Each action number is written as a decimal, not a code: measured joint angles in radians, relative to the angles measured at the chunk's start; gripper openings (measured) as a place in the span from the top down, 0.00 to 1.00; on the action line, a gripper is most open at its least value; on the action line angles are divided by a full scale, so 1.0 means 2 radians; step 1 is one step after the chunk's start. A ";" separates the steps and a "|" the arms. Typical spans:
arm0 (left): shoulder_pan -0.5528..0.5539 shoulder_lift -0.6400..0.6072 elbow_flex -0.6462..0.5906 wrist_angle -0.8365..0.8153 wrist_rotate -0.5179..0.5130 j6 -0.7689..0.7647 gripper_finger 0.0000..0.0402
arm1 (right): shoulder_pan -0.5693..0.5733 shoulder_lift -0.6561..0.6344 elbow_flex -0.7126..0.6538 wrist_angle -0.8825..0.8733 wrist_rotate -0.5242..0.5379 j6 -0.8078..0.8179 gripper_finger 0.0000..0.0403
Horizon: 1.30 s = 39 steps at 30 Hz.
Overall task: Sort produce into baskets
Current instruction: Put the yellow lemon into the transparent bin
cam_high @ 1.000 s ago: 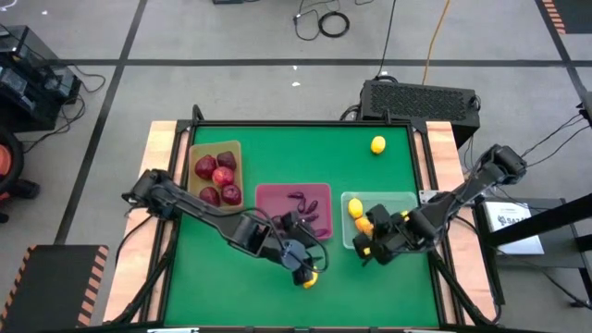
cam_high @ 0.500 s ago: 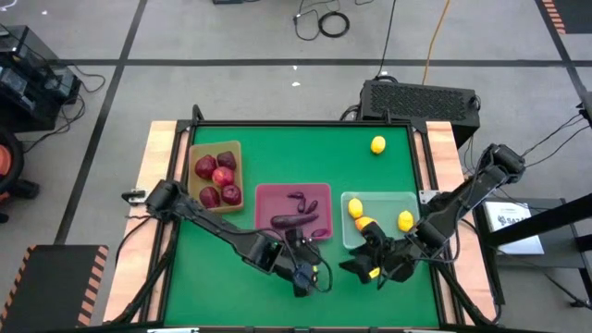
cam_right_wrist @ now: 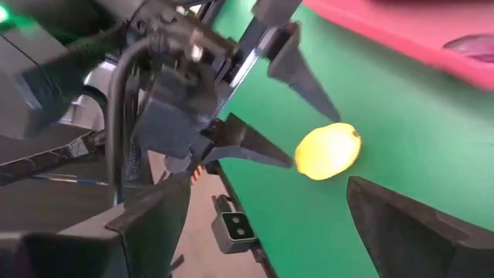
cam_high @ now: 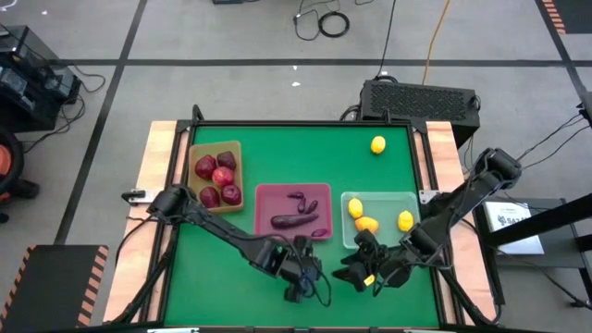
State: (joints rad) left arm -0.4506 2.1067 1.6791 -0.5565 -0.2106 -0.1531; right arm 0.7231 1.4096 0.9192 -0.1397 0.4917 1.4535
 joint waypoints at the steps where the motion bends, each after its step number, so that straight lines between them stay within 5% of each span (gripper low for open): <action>1: 0.001 0.000 0.000 0.001 0.000 -0.006 0.27 | 0.000 0.006 0.000 0.010 0.000 0.000 0.16; 9: 0.008 0.001 0.000 -0.007 0.053 -0.050 0.27 | -0.001 0.054 0.000 0.064 -0.039 0.004 0.16; 15: 0.014 0.001 0.000 -0.021 0.052 -0.173 0.27 | -0.001 0.062 0.000 0.075 -0.042 0.003 0.16; 21: 0.010 -0.005 0.000 -0.059 0.048 -0.195 0.27 | -0.001 0.062 0.000 0.089 -0.064 -0.050 0.16; 26: -0.002 -0.042 0.005 -0.146 -0.009 -0.193 0.27 | -0.015 0.064 0.000 0.112 -0.105 -0.204 0.16; 34: -0.031 -0.102 -0.004 -0.296 -0.119 -0.182 0.27 | -0.066 0.063 0.011 0.174 -0.118 -0.562 0.16; 39: -0.035 -0.177 -0.082 -0.314 -0.119 -0.195 0.27 | -0.102 0.063 0.016 0.168 -0.154 -0.621 0.16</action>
State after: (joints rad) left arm -0.5204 1.7528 1.5142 -1.1846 -0.4492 -0.5423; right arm 0.5191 1.5360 0.9508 0.1967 0.1844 0.2116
